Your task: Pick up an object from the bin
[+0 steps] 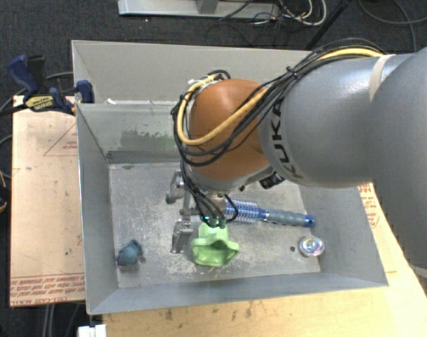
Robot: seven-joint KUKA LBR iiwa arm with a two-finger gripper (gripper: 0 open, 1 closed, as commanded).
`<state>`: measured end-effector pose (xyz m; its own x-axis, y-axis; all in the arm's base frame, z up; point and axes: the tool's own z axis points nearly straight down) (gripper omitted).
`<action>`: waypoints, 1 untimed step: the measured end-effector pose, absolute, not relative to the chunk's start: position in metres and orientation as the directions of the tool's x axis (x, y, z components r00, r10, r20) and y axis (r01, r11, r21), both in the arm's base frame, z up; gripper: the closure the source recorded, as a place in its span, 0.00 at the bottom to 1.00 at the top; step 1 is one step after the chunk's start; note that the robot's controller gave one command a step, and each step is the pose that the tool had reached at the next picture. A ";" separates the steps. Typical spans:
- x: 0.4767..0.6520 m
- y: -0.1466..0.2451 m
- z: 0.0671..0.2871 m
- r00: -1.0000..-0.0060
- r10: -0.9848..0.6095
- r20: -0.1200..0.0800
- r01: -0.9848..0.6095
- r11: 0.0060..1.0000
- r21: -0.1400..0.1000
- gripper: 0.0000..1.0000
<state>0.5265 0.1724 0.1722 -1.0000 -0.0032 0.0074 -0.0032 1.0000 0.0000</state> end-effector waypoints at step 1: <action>0.500 0.104 0.131 -0.999 0.052 0.008 0.052 0.999 -0.004 0.00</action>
Offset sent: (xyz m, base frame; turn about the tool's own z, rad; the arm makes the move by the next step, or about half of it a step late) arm -0.0250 -0.0644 -0.0376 0.0476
